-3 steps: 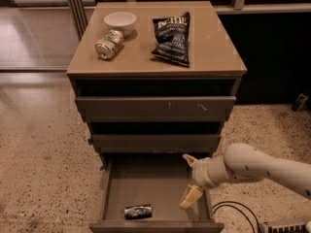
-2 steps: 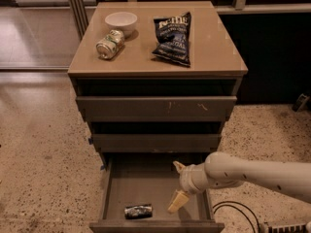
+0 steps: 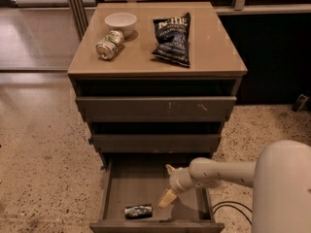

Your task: Pick redbull can from bottom drawer and place on counter

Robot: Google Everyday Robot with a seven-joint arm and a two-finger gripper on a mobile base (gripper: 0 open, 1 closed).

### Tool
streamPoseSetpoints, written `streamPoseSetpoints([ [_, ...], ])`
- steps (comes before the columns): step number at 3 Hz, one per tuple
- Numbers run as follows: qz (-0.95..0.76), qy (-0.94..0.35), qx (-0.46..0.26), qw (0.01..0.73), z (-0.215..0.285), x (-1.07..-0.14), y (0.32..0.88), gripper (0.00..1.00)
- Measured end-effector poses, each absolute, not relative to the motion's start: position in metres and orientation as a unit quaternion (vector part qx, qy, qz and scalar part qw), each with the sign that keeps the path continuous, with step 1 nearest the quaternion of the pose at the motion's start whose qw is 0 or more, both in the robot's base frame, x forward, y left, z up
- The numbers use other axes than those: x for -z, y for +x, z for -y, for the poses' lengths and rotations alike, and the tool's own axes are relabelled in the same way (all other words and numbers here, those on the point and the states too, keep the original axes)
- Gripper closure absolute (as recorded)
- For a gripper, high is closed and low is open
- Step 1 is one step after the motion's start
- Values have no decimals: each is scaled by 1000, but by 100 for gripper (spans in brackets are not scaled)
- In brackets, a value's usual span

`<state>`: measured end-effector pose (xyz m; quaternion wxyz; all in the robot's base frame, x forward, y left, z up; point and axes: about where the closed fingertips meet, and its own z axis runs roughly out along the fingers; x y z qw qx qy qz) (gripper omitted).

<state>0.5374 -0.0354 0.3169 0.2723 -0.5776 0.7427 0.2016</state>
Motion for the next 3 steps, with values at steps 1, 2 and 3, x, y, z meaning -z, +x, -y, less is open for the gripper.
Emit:
streamPoseSetpoints([
  [1,-742,-578,-203,271,35,-316,538,0],
  [2,-736,-584,-215,266,34,-305,546,0],
  [3,-720,-595,-235,268,25,-283,557,0],
])
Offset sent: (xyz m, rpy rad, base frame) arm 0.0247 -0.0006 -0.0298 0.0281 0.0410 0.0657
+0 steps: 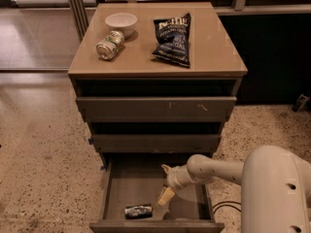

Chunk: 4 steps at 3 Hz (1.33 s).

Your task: Pick redbull can from bottom drawer and place on counter

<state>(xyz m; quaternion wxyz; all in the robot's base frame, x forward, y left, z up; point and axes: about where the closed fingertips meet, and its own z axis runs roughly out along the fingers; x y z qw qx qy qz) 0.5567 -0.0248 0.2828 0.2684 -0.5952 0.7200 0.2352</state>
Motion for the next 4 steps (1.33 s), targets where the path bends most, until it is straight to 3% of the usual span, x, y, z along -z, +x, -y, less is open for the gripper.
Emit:
streamPoseSetpoints([
  [4,-691,-590,-300,291,-15,-200,556,0],
])
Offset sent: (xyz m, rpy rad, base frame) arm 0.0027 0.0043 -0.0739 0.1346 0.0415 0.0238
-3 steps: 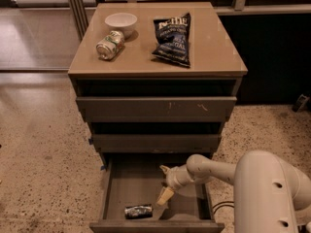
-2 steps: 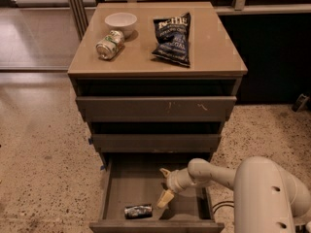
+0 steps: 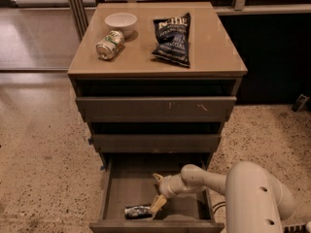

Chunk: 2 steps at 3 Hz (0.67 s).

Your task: Pick redbull can from bottom drawer and place on counter

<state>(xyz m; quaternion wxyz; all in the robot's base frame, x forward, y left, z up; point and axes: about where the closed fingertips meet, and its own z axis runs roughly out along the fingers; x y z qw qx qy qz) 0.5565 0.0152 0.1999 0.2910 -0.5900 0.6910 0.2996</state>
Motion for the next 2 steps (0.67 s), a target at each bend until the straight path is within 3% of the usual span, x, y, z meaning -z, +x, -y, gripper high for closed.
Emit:
streamPoseSetpoints([
  [2,-694,-581,-308,292,-37,-166,552,2],
])
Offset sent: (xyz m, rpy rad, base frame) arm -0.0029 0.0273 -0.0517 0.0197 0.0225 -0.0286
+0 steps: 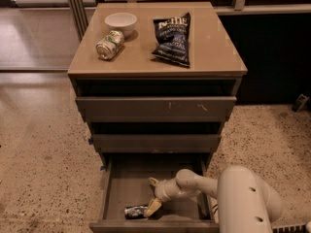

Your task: Pick redbull can from bottom drawer and place on counter

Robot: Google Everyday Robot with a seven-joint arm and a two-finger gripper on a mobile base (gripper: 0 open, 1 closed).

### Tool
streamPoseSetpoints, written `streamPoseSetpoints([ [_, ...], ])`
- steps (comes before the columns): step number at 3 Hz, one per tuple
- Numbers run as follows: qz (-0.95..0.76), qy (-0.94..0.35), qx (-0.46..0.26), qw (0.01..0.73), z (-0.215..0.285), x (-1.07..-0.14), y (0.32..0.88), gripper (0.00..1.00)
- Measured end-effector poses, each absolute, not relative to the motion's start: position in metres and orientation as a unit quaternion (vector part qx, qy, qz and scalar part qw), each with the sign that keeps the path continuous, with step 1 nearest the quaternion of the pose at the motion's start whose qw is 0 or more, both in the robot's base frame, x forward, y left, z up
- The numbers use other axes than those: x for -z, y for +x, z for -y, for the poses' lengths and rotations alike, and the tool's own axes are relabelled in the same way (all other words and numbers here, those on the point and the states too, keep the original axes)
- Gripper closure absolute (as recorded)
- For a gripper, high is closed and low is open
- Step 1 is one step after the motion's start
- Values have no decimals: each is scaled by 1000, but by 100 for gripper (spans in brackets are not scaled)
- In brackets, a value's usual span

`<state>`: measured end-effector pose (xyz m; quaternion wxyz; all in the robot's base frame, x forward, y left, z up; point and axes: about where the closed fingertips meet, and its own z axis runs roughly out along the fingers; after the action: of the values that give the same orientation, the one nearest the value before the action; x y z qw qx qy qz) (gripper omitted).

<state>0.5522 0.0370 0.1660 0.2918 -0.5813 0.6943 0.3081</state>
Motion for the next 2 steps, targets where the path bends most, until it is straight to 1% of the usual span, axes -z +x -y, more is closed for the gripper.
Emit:
streamPoseSetpoints([
  [2,-700,-571,-314,291,-46,-143,552,4],
])
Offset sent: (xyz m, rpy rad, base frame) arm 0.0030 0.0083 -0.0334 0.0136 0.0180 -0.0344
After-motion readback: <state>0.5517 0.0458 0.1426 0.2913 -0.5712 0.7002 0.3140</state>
